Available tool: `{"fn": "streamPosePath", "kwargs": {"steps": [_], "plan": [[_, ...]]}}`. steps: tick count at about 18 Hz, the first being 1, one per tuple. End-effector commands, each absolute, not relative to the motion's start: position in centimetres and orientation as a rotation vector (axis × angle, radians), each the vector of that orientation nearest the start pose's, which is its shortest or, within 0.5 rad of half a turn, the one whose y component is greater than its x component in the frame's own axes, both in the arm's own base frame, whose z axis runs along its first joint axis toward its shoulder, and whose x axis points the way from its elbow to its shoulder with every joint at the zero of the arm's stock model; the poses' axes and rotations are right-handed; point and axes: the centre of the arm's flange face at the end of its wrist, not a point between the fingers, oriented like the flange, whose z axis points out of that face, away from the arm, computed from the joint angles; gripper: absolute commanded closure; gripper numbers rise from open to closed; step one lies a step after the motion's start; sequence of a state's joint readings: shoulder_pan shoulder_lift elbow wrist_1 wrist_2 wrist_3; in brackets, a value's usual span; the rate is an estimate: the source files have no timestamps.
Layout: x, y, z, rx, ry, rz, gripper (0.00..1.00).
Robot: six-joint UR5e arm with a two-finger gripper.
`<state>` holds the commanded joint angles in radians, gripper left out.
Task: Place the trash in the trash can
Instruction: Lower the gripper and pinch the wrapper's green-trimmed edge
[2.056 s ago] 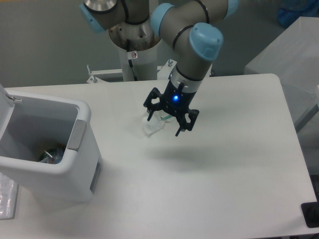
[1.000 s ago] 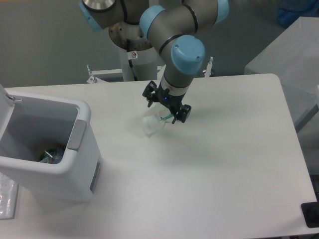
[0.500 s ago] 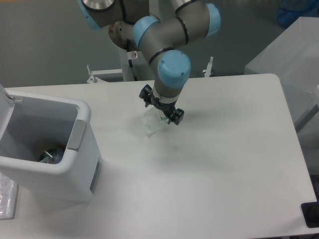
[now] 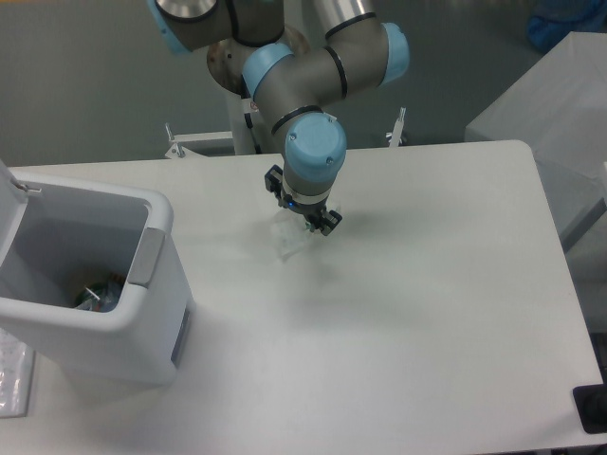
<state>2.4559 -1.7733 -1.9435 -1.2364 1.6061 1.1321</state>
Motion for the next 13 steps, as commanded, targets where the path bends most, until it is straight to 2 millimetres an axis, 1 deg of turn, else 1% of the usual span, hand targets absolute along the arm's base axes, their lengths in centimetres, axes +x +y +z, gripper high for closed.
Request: {"fn": "streamPosePath", "kwargs": {"steps": [2, 3, 8, 13], "plan": [[-29.5, 40.87, 24.44, -3.263, 0.413, -0.305, 0.98], [-29.54, 40.82, 24.44, -3.268, 0.415, -0.3, 1.0], [-29.49, 40.76, 24.53, -3.267, 0.425, -0.298, 1.0], [-29.82, 40.93, 25.07, -3.263, 0.427, -0.285, 1.0]]}}
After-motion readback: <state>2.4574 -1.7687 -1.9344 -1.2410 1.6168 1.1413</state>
